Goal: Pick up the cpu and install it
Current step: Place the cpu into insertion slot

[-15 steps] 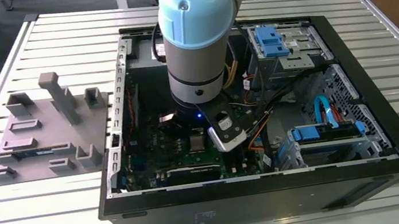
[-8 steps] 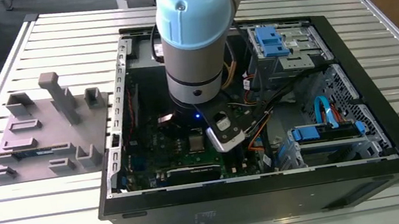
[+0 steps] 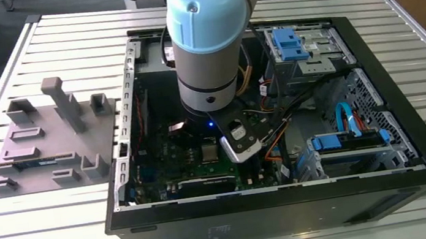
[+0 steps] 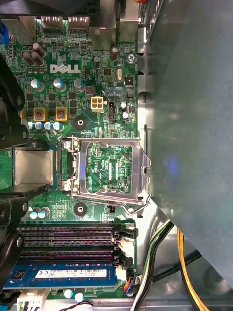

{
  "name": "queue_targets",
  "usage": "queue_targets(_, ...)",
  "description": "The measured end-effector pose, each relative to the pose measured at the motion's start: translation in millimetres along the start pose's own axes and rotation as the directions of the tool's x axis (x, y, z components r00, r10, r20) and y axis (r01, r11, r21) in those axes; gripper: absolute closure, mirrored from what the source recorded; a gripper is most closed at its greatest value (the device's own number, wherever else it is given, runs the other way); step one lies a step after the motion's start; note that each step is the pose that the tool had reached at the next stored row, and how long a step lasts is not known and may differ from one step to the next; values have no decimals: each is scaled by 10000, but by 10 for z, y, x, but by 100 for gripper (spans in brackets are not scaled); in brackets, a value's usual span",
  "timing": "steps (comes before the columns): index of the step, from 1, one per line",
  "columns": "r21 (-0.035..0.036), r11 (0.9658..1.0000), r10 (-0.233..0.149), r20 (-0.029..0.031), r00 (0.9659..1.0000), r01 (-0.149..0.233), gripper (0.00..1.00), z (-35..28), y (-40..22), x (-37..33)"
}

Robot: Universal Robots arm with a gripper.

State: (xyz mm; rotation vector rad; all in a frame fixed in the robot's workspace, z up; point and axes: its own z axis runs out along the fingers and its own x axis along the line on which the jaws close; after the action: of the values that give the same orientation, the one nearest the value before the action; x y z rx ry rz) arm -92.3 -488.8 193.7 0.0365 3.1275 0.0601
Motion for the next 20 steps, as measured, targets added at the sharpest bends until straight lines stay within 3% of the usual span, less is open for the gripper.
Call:
queue_targets(8, -1, 10000, 0, 0, 10000, 0, 58, 1, 0, 0)
queue_targets(9, -1, 10000, 0, 0, 10000, 0, 51, 1, 0, 0)
queue_targets(20, 18, 10000, -1, -1, 10000, 1, 51, 29, -1, 0)
